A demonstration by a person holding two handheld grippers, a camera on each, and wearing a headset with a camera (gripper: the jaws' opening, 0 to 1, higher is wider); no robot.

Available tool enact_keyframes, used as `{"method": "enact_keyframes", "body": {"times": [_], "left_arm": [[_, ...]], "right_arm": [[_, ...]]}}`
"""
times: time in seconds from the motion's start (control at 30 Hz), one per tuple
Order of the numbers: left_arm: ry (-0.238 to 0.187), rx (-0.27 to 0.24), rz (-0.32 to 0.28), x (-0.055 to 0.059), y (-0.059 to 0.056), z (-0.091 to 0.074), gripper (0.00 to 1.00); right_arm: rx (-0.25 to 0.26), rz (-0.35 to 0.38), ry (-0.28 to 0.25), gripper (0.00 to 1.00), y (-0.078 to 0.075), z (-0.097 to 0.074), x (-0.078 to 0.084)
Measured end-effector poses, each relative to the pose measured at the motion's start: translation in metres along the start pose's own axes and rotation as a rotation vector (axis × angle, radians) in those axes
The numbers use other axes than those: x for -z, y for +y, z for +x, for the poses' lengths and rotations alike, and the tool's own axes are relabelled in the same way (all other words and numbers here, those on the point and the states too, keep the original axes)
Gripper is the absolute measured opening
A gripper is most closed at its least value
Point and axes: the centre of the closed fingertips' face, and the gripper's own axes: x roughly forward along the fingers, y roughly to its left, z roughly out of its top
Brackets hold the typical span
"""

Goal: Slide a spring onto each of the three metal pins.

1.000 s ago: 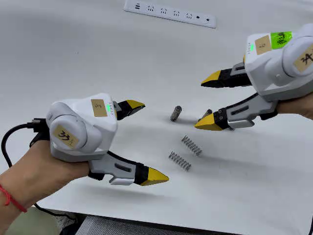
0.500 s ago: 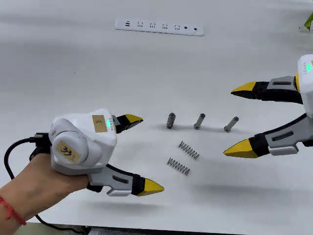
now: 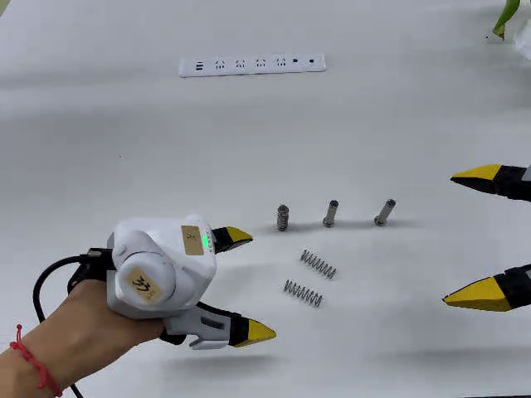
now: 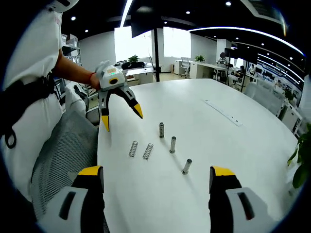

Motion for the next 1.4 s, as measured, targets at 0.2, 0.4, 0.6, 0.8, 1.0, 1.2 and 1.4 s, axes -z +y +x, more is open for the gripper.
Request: {"method": "enact_keyframes", "body": {"times": [0.2, 0.4, 0.6, 0.8, 1.0, 1.2, 1.4], "left_arm": [[0.047, 0.037, 0.046, 0.001, 0.001, 0.020, 0.57], [0.149, 0.087, 0.167, 0.012, -0.001, 0.039, 0.44], [0.207, 0.130, 0.240, 0.019, -0.002, 0.051, 0.32], [0.238, 0.151, 0.280, 0.020, -0.001, 0.059, 0.25], [0.285, 0.175, 0.335, 0.025, 0.000, 0.064, 0.21], [0.293, 0.185, 0.355, 0.024, 0.001, 0.066, 0.19], [0.309, 0.205, 0.371, 0.024, -0.001, 0.067, 0.15]], "right_arm": [[0.023, 0.038, -0.017, 0.92, 0.002, -0.013, 0.022], [0.052, 0.081, -0.005, 0.93, 0.003, -0.024, 0.044], [0.088, 0.113, -0.017, 0.91, -0.001, -0.030, 0.054], [0.103, 0.128, -0.026, 0.91, -0.003, -0.032, 0.057], [0.121, 0.137, -0.037, 0.90, -0.005, -0.034, 0.056], [0.127, 0.144, -0.038, 0.90, -0.005, -0.034, 0.058], [0.136, 0.147, -0.038, 0.89, -0.007, -0.035, 0.059]]}}
